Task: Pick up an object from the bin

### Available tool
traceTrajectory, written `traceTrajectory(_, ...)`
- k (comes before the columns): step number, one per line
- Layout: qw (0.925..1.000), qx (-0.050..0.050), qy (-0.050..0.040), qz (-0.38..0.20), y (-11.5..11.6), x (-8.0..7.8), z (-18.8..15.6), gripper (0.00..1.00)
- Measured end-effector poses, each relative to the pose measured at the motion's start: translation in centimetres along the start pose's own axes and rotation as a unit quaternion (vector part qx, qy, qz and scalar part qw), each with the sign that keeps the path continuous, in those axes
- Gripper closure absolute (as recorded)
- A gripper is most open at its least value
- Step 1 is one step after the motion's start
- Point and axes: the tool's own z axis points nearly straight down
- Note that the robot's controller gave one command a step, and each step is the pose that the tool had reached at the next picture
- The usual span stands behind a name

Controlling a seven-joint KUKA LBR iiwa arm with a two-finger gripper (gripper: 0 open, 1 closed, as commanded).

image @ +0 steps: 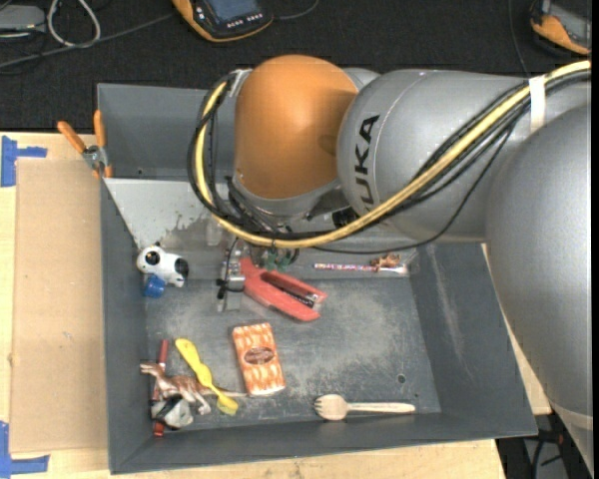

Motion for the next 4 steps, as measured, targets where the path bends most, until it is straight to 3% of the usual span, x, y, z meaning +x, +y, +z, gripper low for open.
traceTrajectory(1,1.0,0.0,-0.0016,0.002,-0.1,-0.1,-0.2,0.0)
traceTrajectory(2,1.0,-0.001,-0.0022,0.009,-5.2,4.8,8.3,0.0)
traceTrajectory(3,1.0,0.001,0.0061,-0.003,-8.3,6.9,11.0,0.0)
traceTrajectory(4,0.9986,-0.001,-0.0057,-0.053,-8.6,-0.1,5.9,0.0)
